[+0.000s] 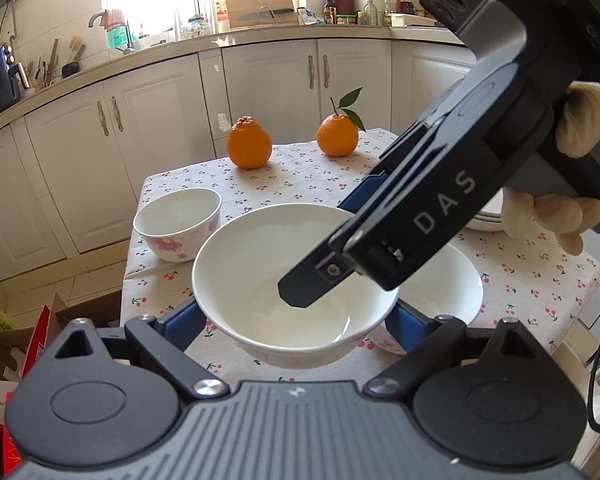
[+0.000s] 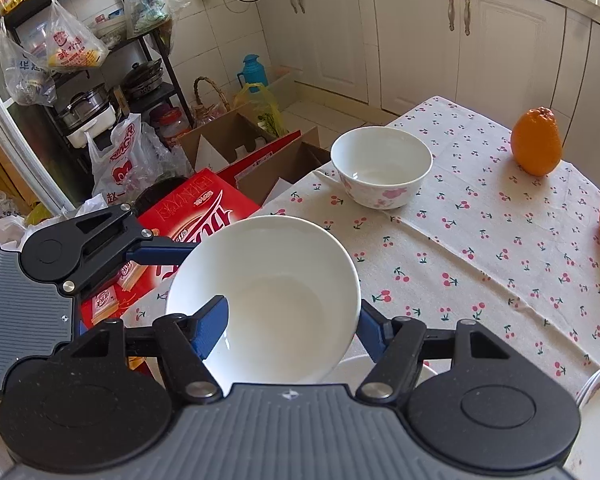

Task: Organize plates and bowls
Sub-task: 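Lower the held bowl into the white bowl and open the right tool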

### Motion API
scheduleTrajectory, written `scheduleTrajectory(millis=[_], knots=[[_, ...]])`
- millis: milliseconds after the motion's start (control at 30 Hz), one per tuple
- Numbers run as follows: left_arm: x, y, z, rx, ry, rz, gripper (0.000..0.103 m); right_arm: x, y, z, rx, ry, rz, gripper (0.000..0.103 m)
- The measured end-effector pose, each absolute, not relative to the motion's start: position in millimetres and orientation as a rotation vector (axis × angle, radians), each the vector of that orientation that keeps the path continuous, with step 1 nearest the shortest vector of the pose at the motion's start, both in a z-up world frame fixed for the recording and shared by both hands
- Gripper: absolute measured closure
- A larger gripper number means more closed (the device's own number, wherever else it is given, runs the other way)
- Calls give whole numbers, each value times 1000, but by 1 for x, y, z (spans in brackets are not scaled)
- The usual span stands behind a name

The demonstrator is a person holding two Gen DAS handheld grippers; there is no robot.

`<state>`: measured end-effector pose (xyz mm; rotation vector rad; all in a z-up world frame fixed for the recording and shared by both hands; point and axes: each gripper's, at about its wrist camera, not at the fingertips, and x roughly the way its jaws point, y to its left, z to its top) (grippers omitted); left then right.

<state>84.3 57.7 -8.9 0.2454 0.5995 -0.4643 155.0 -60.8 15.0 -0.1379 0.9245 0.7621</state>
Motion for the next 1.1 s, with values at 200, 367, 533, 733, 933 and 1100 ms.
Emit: scheduleTrajectory(millis=[200,367,533,733,933,1100], knots=[[80,39,-4,261,579,-511,8,146,-88,22,-114,906,728,29],[80,21,-4,273,574,-546,8,141,-109,22,-102,903,693,29],[82,6,-7,281,579,-575,8,136,-127,20,-88,911,669,29],[83,-6,-11,281,600,-601,8,133,-140,16,-78,927,653,29],[86,-13,-18,275,634,-609,8,134,-145,6,-60,952,650,29],[86,-15,-22,274,655,-610,8,135,-147,1,-55,968,654,29]])
